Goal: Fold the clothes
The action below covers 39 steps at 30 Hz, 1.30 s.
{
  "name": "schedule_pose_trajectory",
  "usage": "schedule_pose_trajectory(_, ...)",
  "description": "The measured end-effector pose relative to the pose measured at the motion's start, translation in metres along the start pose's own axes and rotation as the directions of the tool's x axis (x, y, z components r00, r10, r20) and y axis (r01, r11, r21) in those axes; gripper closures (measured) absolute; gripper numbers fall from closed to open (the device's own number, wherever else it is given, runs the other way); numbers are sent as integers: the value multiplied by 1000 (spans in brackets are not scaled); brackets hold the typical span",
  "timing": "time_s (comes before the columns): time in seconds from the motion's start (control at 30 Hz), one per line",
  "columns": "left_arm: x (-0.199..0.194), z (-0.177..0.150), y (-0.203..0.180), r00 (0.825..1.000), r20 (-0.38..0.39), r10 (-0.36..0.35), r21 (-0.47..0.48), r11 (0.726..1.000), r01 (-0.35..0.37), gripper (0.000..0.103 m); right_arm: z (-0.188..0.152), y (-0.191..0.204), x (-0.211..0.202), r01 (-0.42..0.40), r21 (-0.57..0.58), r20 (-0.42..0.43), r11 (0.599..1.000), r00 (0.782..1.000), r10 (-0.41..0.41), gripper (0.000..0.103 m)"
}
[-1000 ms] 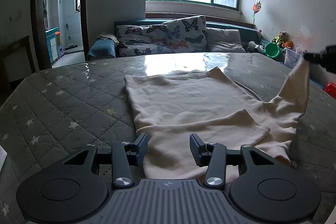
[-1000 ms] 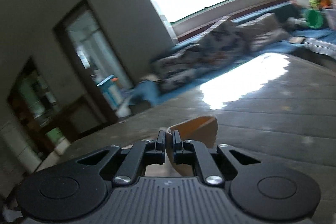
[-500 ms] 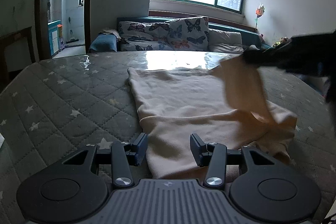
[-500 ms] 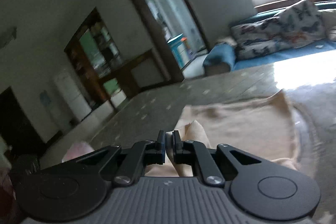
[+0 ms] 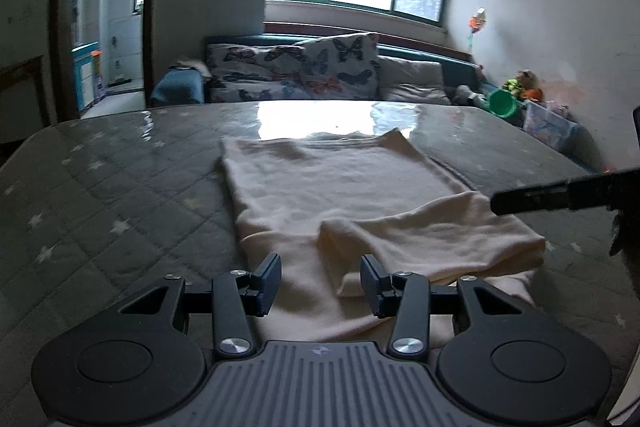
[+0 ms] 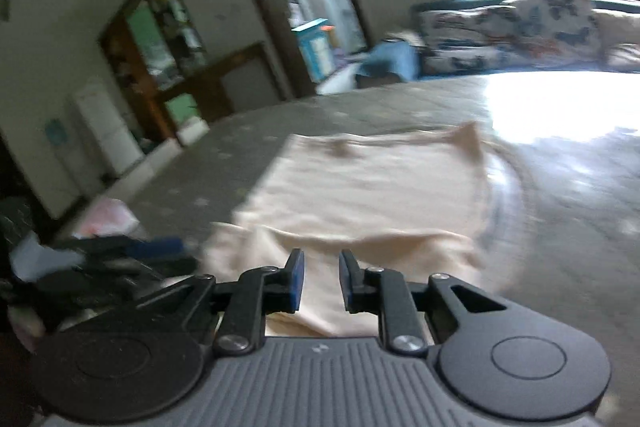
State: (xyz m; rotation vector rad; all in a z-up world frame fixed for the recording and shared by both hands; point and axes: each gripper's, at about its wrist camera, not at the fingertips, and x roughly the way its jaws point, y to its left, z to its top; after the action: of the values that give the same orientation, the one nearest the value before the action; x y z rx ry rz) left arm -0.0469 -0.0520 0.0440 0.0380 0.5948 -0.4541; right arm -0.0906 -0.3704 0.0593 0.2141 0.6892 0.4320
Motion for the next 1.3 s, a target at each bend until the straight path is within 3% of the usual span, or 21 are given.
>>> schedule_pose_trajectory(0.13, 13, 4, -12, 999, -19, -36, 45, 998, 37, 57, -11, -22, -14, 107, -2, -9, 994, 994, -107, 66)
schedule_pose_trajectory(0.23, 23, 3, -17, 998, -47, -52, 61, 997, 55, 59, -21, -27, -20, 162, -45, -15, 986, 987, -162, 62)
schedule_pose_trajectory(0.4, 31, 0, -14, 995, -79, -67, 37, 997, 70, 89, -35, -24, -16, 181, -116, -46, 977, 981, -187, 58)
schedule_pose_trajectory(0.5, 29, -1, -14, 995, -72, -63, 28, 997, 65, 98, -37, -20, -9, 179, -139, -41, 974, 982, -186, 58)
schedule_pose_trajectory(0.73, 12, 10, -20, 998, -5, -56, 35, 998, 56, 101, -43, -7, 2, 190, -227, -29, 955, 979, -201, 58)
schedule_pose_trajectory(0.87, 3, 16, -22, 998, 34, -59, 47, 997, 57, 101, -47, -2, -1, 255, -264, 18, 930, 965, -260, 58)
schedule_pose_trajectory(1.03, 12, 12, -20, 998, -13, -69, 42, 997, 70, 100, -47, -8, -9, 318, -236, 50, 918, 948, -316, 59)
schedule_pose_trajectory(1.1, 16, 10, -22, 997, -24, -70, 56, 996, 71, 99, -46, -11, -13, 295, -205, 36, 933, 955, -294, 59)
schedule_pose_trajectory(1.2, 22, 10, -25, 997, -36, -75, 62, 995, 77, 98, -38, -23, -23, 199, -76, 33, 977, 980, -197, 62)
schedule_pose_trajectory(1.3, 30, 10, -24, 996, -43, -74, 62, 995, 77, 98, -24, -35, -23, 156, 24, 50, 988, 986, -157, 65)
